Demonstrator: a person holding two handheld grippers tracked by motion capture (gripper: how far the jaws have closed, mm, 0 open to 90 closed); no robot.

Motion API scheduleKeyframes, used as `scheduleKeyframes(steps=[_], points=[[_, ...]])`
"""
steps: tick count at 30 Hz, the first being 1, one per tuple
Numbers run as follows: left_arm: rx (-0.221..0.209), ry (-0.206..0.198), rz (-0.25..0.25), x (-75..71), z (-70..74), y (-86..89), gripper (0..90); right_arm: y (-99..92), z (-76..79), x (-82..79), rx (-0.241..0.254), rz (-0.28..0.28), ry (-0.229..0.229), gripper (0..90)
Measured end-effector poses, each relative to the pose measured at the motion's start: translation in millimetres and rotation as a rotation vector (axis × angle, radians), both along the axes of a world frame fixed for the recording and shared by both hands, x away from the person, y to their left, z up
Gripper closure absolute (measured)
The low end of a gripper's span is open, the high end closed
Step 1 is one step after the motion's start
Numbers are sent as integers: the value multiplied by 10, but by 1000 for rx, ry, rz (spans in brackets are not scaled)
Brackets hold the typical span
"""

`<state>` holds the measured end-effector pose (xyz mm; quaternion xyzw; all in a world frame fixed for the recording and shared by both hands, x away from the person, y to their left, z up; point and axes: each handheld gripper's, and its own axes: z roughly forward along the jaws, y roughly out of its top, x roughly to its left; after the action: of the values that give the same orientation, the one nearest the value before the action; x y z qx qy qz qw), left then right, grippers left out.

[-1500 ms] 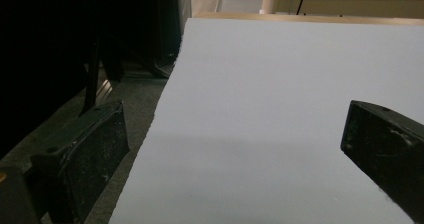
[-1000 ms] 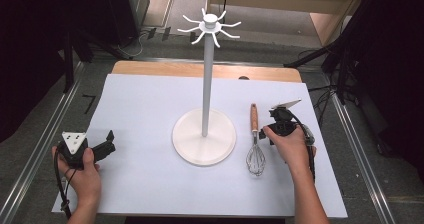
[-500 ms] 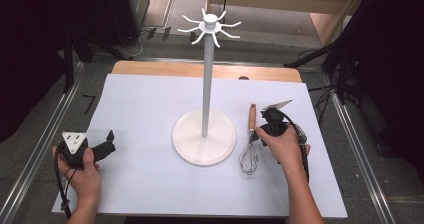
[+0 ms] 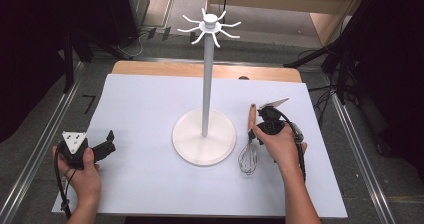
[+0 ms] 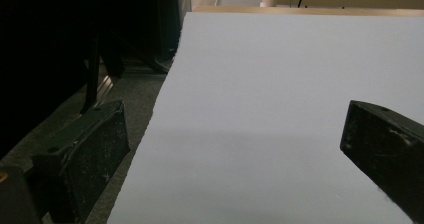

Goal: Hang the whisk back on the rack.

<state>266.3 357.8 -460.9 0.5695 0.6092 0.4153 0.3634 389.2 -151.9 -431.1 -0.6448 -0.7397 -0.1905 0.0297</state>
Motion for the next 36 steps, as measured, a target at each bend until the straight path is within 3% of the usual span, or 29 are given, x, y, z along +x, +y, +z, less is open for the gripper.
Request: scheduleKeyframes(steps=[7,18,28,36], points=[[-1,0,0,2,-1,1,0,80,-54,18,-24,20,5,672],[0,2,-1,4,-2,-1,0,127,-98,35,-59,-1,31,735],[1,7,-3,5,0,0,0,115,-115,46,-19,-12,49,813],[-4,5,-4,6,0,3,0,182,-79,22,-32,28,-1,830]])
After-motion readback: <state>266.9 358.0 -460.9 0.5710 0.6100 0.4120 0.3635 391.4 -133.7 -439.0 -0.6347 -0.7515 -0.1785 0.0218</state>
